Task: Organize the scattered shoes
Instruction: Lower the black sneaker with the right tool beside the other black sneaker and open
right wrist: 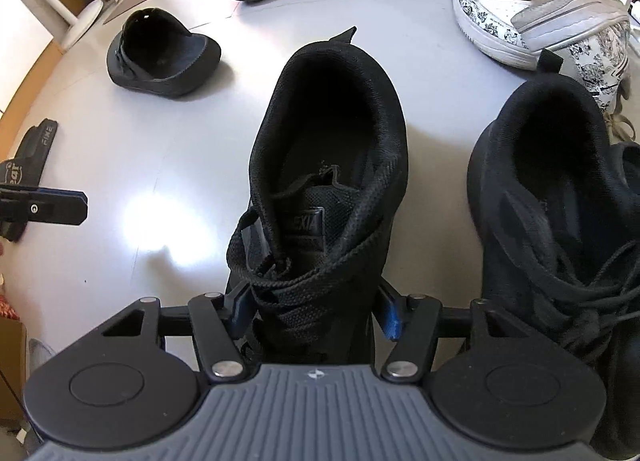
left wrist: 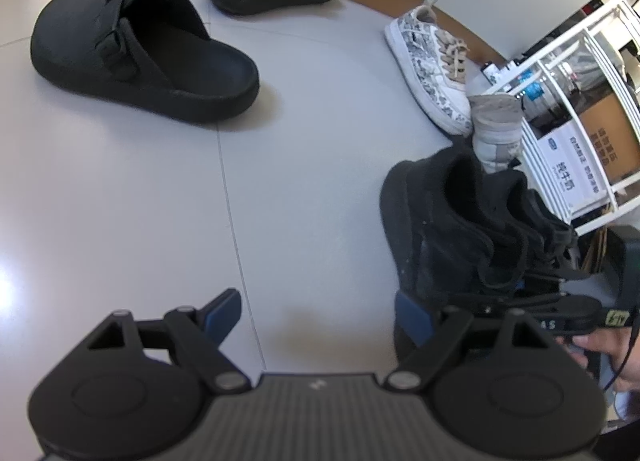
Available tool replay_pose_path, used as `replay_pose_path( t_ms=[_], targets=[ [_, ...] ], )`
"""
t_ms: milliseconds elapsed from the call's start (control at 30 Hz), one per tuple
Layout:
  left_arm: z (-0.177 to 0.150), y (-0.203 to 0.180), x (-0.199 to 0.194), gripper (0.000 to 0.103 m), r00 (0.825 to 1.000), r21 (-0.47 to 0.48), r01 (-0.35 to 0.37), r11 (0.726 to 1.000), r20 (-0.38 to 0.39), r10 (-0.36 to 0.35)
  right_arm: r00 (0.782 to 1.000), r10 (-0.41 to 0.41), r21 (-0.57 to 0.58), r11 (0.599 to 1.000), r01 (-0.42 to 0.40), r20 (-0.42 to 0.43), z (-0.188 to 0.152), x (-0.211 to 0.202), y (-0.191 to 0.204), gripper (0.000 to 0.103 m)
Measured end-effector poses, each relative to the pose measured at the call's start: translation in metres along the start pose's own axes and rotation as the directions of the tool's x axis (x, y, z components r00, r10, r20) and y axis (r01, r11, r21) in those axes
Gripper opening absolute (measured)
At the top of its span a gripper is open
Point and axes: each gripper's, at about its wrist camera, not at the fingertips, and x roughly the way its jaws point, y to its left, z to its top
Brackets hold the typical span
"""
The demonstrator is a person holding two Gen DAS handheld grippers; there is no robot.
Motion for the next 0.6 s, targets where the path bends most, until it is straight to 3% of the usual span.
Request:
replay_pose_path(
  t_ms=[467,600],
  targets=[
    [-0.001,0.005,-0.003,0.086,1.0,-0.013,-0.007,1.0,0.016,0.007,0.997,-0.081,-0.034,0.996,0.081,0.004,-0.005,-0.013,-0.02,0.063],
    [-0.002,0.007,-0.003,0.086,1.0,-0.021,-0.009,1.0,0.021,0.01,0.997,-0.072,-0.038,0.997,0.072,-0.011,-0.003,-0.014,-0.027,0.063]
  ],
)
